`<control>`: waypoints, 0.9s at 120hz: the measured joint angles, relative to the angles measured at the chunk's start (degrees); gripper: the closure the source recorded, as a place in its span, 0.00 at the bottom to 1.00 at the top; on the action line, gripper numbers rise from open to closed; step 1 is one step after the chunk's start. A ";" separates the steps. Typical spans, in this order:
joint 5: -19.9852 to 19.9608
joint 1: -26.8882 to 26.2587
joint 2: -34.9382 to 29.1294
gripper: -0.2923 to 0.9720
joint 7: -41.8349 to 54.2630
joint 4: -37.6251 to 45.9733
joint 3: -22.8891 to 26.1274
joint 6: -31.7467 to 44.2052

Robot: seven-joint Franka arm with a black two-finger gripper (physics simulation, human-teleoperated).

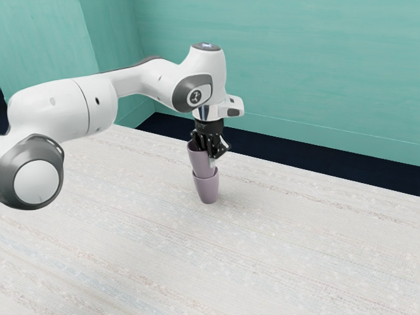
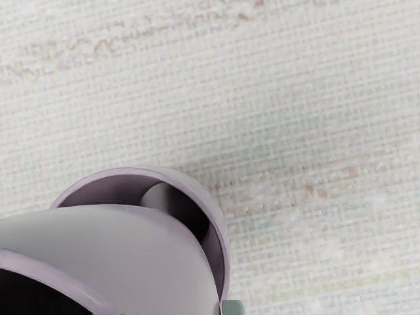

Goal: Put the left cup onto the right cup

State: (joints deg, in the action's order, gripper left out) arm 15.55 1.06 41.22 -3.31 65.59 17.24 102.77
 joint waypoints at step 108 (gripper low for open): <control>-0.37 -0.37 -1.12 0.25 0.35 0.05 -0.02 0.44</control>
State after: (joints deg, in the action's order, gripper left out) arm 15.18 0.69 40.10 -2.97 65.64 17.22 103.21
